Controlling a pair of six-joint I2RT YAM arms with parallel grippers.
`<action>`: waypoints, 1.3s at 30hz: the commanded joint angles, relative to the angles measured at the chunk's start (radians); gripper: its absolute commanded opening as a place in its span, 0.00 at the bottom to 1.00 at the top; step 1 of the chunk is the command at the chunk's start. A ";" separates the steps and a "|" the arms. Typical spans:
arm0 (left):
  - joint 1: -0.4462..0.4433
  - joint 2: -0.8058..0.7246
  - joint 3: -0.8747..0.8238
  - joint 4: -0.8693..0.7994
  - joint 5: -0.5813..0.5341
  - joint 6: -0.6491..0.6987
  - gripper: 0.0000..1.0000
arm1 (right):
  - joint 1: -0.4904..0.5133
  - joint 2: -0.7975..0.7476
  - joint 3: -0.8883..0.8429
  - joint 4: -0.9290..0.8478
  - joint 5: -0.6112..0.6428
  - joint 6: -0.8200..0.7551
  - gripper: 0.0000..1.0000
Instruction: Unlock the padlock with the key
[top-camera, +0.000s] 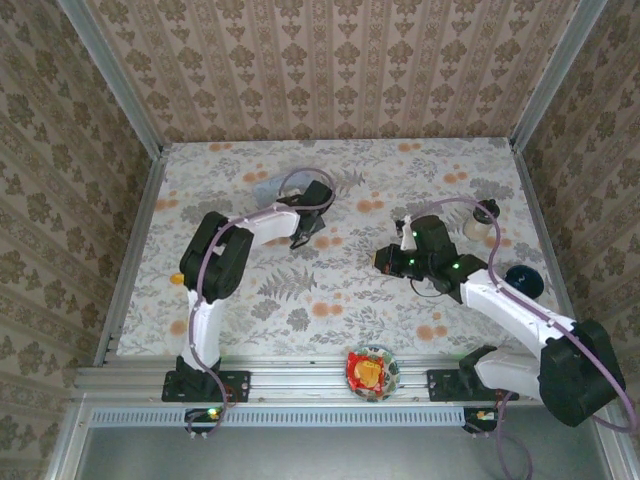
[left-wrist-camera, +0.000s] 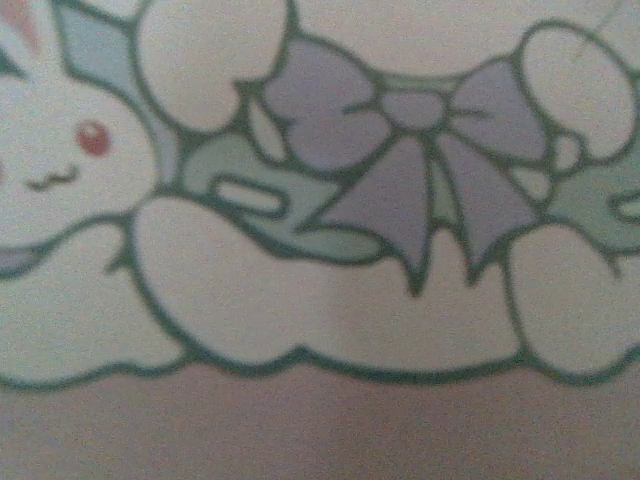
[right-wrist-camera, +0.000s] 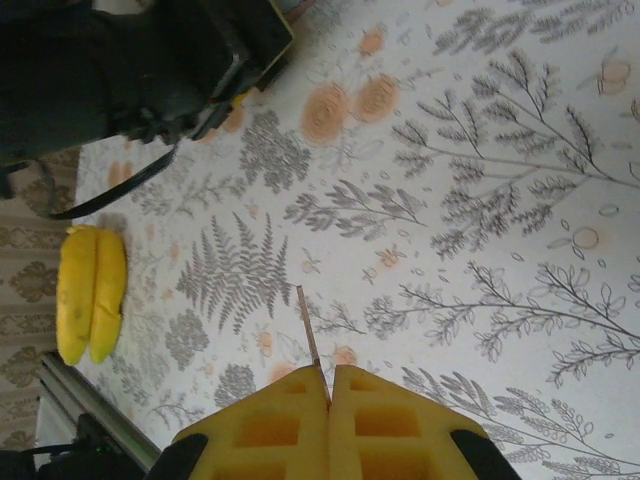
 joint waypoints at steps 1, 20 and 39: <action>-0.044 -0.056 -0.055 0.001 0.130 -0.073 0.18 | 0.022 0.026 -0.048 0.080 0.025 0.023 0.00; -0.179 -0.079 -0.126 0.187 0.459 -0.253 0.19 | 0.066 0.054 -0.304 0.461 0.116 0.073 0.00; -0.179 -0.065 -0.179 0.285 0.558 -0.322 0.21 | 0.064 0.108 -0.339 0.625 0.194 0.096 0.00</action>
